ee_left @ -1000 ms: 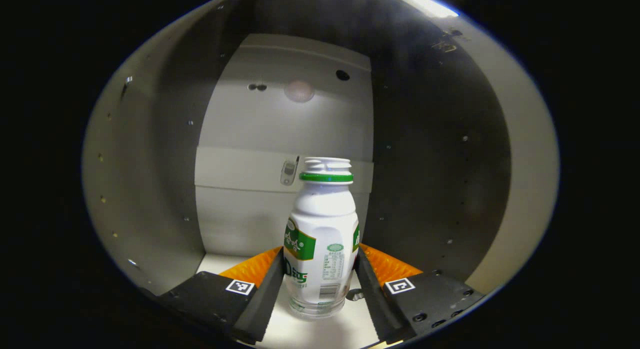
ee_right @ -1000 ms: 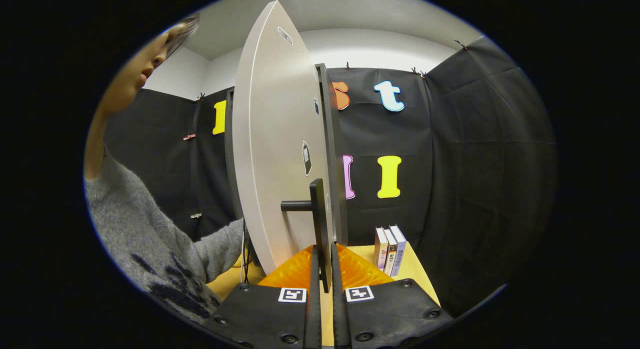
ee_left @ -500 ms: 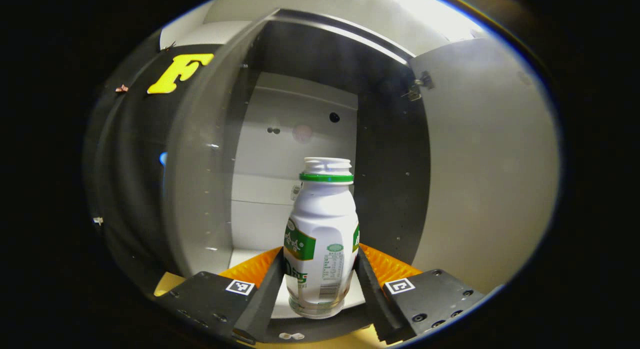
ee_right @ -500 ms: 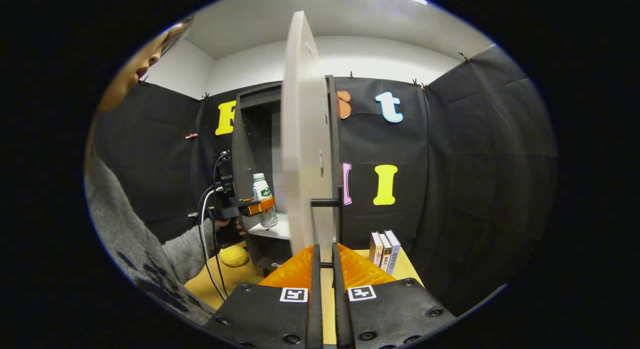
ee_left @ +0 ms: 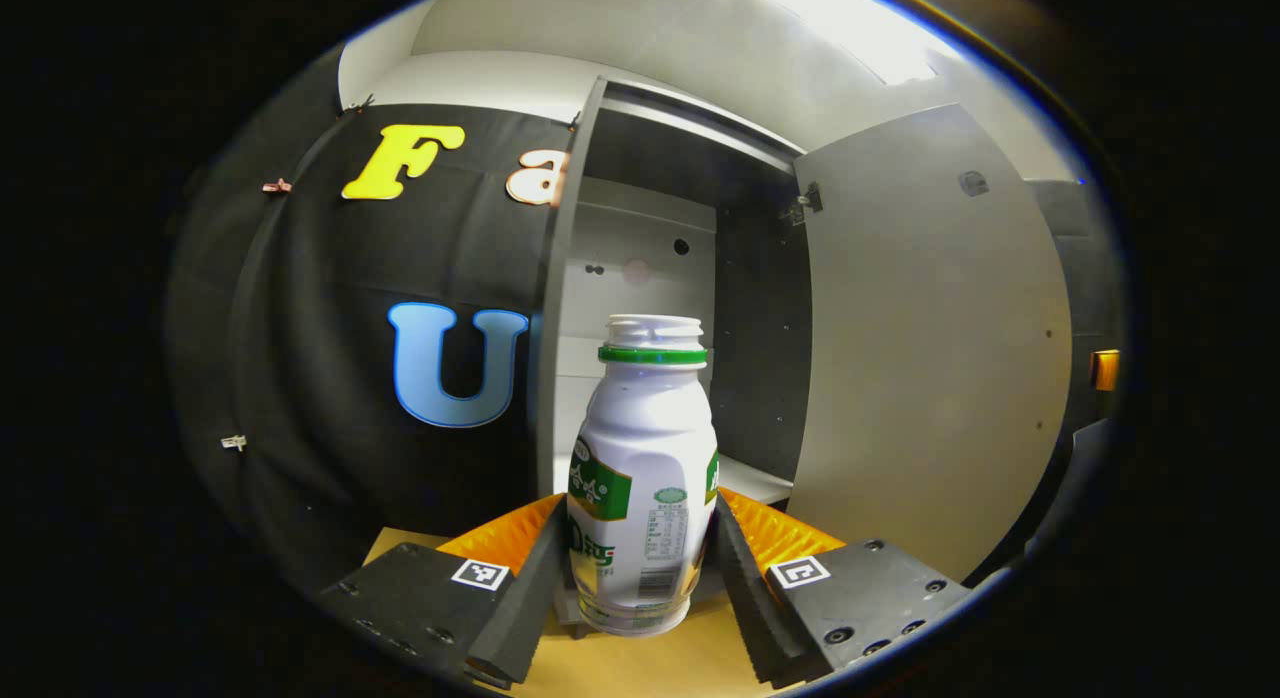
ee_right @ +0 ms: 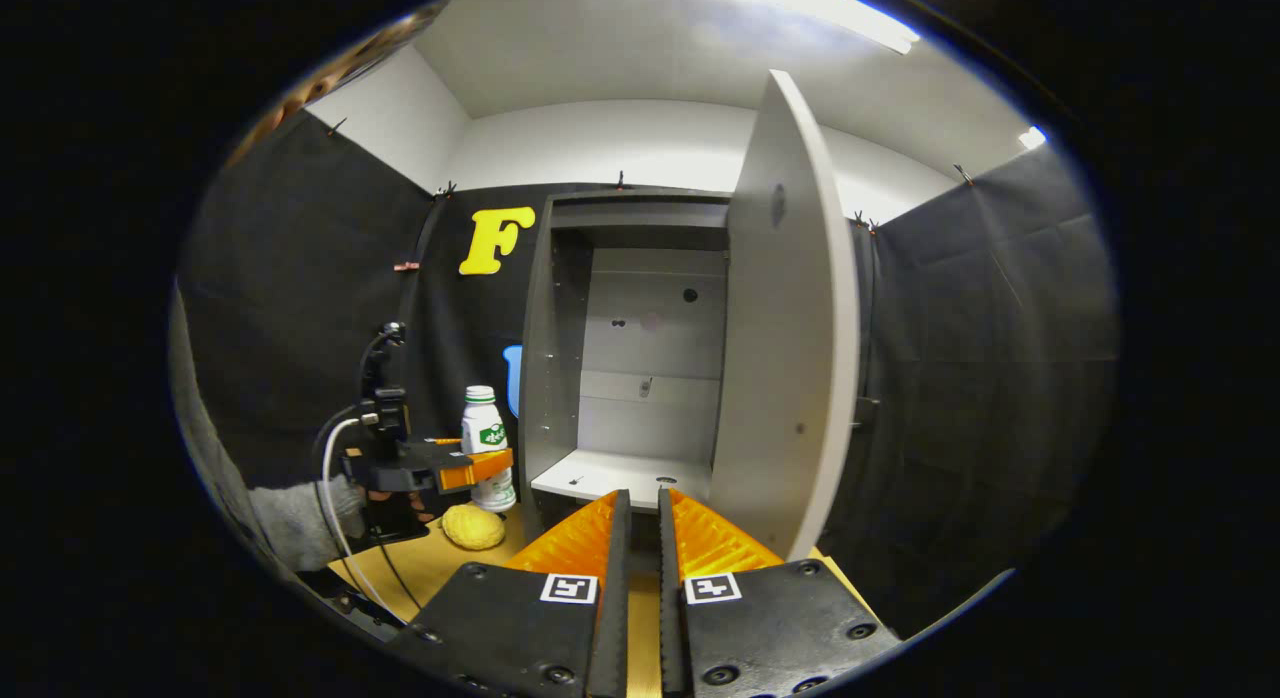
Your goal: Open the cabinet door with the right hand, grasp the bottle in the cabinet with the left hand and place it on the coaster, then close the cabinet door with the right hand.
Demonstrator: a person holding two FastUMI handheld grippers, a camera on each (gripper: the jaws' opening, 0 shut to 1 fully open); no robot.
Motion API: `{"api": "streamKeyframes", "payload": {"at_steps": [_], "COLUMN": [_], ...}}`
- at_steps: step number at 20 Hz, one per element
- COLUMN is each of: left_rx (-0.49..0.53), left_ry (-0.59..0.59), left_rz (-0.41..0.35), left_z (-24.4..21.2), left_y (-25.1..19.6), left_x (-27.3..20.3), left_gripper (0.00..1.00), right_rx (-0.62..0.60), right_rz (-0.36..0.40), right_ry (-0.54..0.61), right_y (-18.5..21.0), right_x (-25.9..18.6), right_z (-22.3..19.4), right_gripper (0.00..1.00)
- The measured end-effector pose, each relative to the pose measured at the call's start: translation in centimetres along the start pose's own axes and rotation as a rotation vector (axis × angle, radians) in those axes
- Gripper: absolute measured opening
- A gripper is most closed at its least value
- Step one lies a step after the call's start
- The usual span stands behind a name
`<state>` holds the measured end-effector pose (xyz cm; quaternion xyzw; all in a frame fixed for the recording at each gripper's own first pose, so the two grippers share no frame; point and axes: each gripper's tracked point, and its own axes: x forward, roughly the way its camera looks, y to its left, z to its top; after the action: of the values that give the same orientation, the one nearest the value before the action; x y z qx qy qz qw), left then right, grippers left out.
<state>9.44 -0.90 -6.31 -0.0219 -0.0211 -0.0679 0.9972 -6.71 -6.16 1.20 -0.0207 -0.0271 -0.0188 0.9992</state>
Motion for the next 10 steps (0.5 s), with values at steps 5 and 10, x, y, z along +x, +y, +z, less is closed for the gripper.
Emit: {"api": "streamKeyframes", "payload": {"at_steps": [5, 10], "left_rx": [0.002, -0.001], "left_ry": [0.032, 0.027], "left_rz": [0.088, 0.184], "left_z": [-4.0, -10.1], "left_y": [2.6, 2.7], "left_x": [-5.2, -7.8], "left_gripper": [0.8, 0.79], "right_rx": [0.009, -0.022], "right_rz": [0.081, 0.026], "right_ry": [-0.03, -0.093], "right_y": [5.4, 6.0], "right_x": [5.1, 10.7], "right_z": [-0.9, -1.4], "right_gripper": [0.49, 0.71]}}
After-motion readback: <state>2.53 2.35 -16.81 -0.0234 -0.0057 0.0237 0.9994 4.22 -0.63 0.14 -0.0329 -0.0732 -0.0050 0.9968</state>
